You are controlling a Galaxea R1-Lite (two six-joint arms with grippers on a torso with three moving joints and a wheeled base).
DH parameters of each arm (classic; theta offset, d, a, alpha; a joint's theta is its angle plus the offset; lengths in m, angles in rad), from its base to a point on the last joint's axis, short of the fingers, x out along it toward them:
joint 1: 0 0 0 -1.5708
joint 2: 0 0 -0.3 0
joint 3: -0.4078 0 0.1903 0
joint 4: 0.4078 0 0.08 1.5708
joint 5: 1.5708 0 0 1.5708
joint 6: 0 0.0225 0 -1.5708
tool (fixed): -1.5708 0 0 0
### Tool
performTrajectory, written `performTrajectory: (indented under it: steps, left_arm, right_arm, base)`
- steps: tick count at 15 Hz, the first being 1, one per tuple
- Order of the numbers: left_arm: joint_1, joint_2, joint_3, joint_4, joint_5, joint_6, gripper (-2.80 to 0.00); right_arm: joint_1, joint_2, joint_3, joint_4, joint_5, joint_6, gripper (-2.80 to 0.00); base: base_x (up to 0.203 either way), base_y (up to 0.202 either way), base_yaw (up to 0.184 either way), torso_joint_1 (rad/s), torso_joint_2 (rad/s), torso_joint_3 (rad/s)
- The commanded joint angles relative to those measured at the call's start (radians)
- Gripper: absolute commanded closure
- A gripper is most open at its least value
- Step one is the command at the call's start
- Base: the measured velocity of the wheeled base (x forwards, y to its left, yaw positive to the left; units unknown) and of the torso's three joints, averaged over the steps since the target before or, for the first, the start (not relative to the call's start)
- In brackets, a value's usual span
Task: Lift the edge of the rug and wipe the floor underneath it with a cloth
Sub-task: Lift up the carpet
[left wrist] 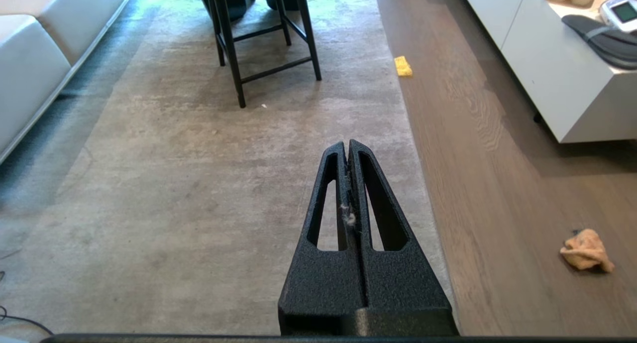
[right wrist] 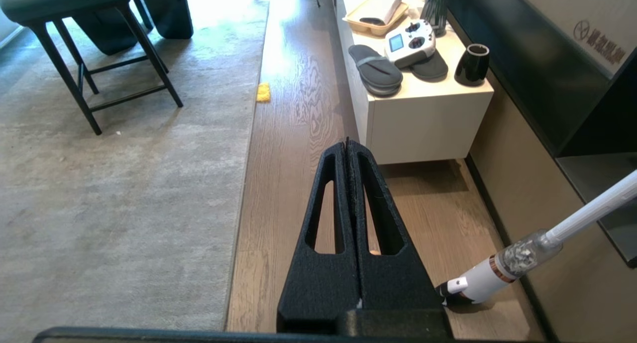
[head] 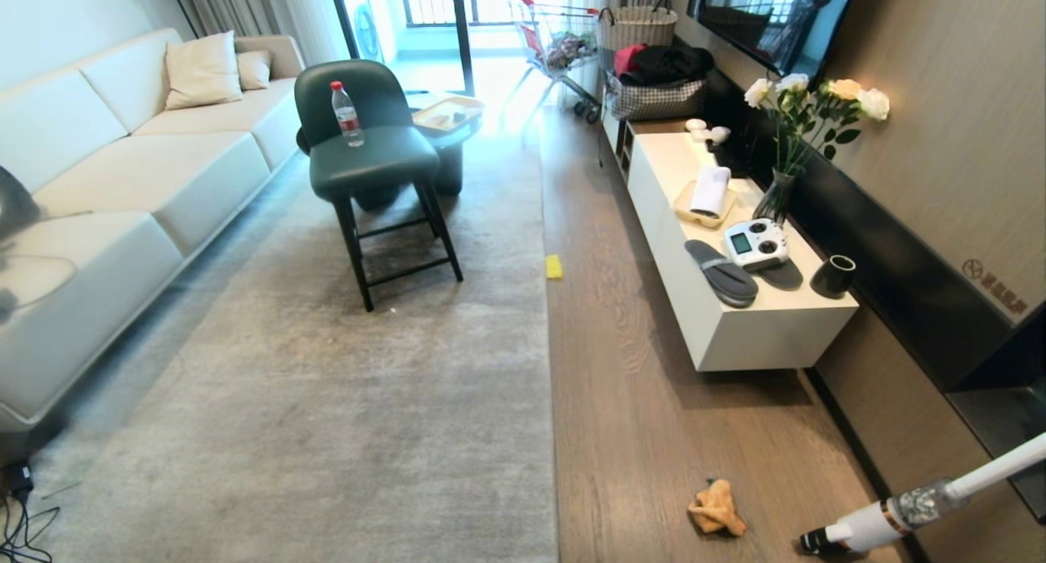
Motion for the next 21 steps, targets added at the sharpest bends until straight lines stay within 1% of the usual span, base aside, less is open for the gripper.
performTrajectory:
  steps: [1,12,21]
  left_arm:
    - [0.0,0.001,0.0,-0.001,0.0,0.0,0.0]
    - [0.0,0.001,0.0,0.001,0.0,0.0,0.0]
    - [0.0,0.001,0.0,-0.001,0.0,0.0,0.0]
  right_arm:
    - [0.0,0.001,0.0,-0.001,0.0,0.0,0.0]
    - [0.0,0.001,0.0,-0.001,0.0,0.0,0.0]
    - [0.0,0.001,0.0,-0.001,0.0,0.003,0.0]
  base:
    - [0.0,0.0,0.0,-0.201,0.52,0.331]
    - [0.0,0.0,0.0,-0.164,0.53,0.353]
    - [0.0,0.0,0.0,-0.073,0.47,0.384]
